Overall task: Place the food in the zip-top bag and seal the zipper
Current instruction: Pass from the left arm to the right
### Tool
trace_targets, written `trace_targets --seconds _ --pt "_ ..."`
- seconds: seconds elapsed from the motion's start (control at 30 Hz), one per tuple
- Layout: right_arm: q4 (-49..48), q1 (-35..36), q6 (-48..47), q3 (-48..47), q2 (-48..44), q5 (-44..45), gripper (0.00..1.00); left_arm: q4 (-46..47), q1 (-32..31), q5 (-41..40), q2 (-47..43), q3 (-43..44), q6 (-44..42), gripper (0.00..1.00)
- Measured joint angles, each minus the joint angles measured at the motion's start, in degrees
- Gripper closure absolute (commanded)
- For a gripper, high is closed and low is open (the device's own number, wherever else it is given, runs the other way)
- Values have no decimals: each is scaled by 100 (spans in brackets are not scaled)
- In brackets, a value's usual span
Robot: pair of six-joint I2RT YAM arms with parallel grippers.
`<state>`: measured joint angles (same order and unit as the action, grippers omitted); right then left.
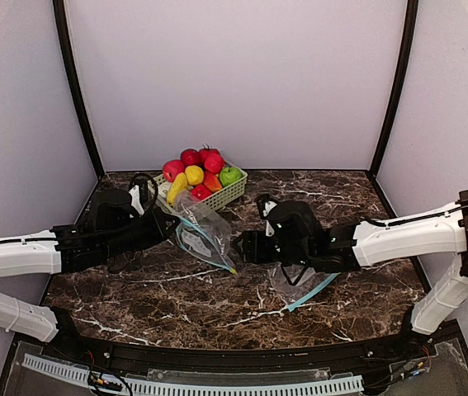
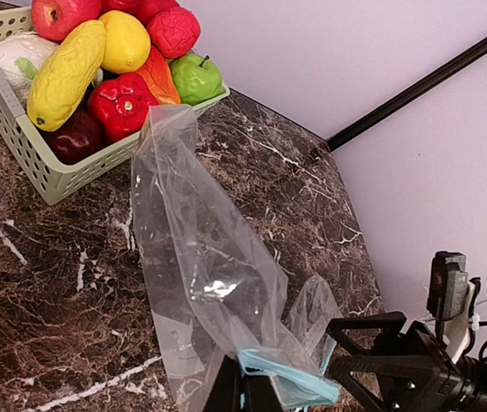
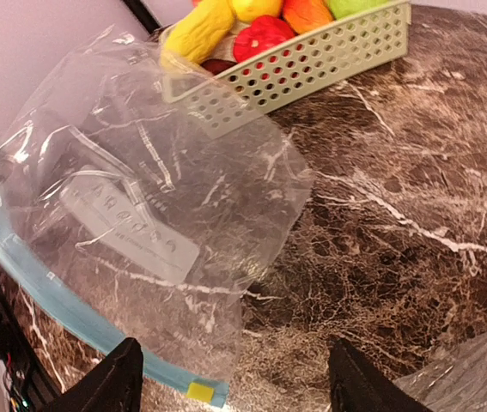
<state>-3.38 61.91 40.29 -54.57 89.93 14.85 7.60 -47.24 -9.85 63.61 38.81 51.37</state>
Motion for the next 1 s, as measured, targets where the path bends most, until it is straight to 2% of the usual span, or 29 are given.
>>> trace_targets --seconds 0.1,0.2,0.77,1.0 --pt "-76 236 -122 46 -203 151 10 -2 0 -11 0 2 11 99" --pt "-181 483 -216 26 -245 328 7 -2 0 -15 0 4 33 99" --pt "70 846 -1360 -1276 826 1534 3 -127 0 -50 44 229 162 99" --pt "402 813 -1268 -1412 1193 1674 5 -105 0 -52 66 413 188 99"
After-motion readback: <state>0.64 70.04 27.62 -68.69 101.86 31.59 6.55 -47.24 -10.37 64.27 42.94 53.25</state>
